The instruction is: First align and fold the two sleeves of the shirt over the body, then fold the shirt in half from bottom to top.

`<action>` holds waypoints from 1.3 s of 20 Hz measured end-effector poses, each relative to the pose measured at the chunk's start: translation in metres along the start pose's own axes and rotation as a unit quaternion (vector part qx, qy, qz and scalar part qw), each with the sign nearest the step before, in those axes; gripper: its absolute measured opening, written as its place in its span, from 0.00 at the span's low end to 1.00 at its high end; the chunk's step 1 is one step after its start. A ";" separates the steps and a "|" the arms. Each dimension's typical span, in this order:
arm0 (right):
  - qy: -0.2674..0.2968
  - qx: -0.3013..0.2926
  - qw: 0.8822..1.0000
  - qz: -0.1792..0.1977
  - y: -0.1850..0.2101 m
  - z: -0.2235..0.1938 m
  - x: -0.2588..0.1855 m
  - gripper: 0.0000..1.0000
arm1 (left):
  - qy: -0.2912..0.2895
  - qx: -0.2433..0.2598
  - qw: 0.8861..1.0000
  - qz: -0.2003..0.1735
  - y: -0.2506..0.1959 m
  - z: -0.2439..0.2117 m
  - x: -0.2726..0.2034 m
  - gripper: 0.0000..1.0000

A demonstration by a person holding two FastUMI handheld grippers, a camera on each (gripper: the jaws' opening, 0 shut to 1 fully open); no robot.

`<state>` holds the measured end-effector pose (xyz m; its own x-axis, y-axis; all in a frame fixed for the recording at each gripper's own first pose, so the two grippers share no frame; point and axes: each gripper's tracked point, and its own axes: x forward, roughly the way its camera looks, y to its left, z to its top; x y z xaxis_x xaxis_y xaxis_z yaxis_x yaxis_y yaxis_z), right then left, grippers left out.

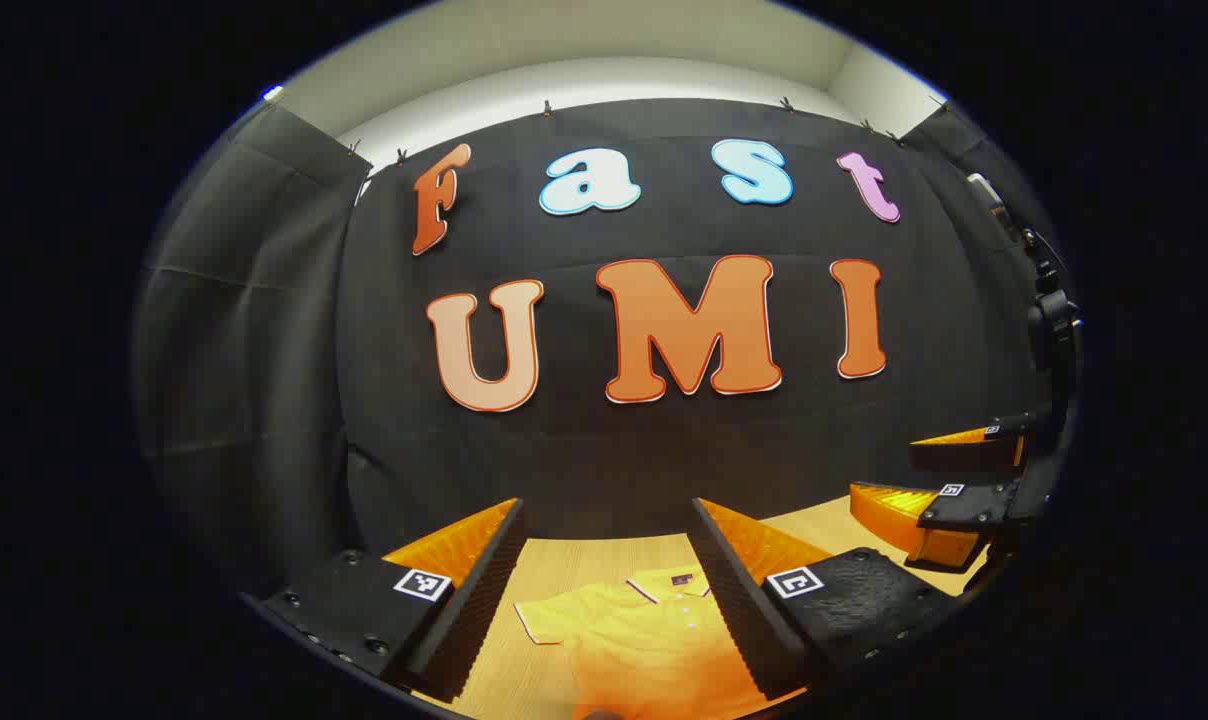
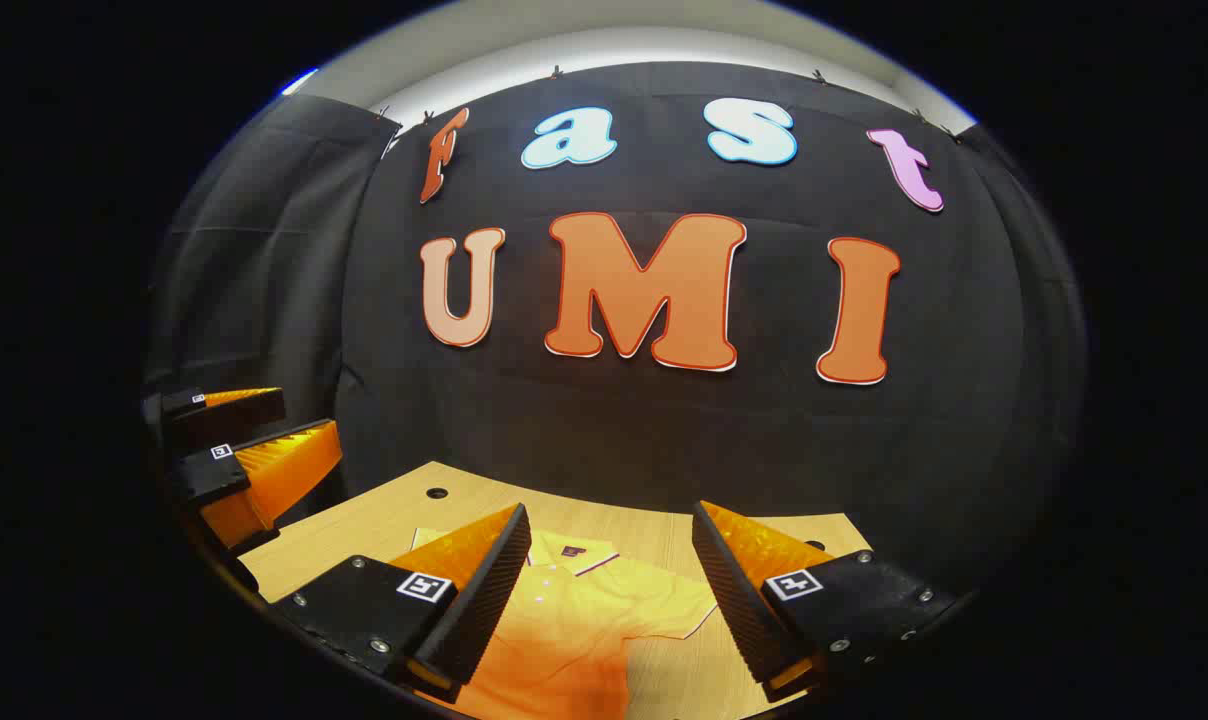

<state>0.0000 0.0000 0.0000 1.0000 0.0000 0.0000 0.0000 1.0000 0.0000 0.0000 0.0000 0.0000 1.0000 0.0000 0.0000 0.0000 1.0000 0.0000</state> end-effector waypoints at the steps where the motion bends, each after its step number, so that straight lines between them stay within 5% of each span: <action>1: -0.007 0.000 1.000 0.004 0.002 0.003 0.001 0.98 | -0.001 0.008 1.000 0.000 0.001 0.001 -0.002 0.99; 17: -0.022 -0.012 0.999 0.027 0.069 0.025 -0.010 0.98 | -0.016 -0.010 1.000 0.020 0.078 0.016 -0.050 0.98; 26: 0.043 0.003 0.997 -0.066 0.024 -0.009 -0.015 0.98 | -0.026 -0.005 1.000 0.012 0.117 0.006 -0.071 0.98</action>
<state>-0.0153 0.0244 -0.0091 0.9874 -0.1321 -0.0868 0.1326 0.9912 -0.0006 -0.0712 0.1168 0.0064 0.9984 0.0246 0.0512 -0.0241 0.9997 -0.0100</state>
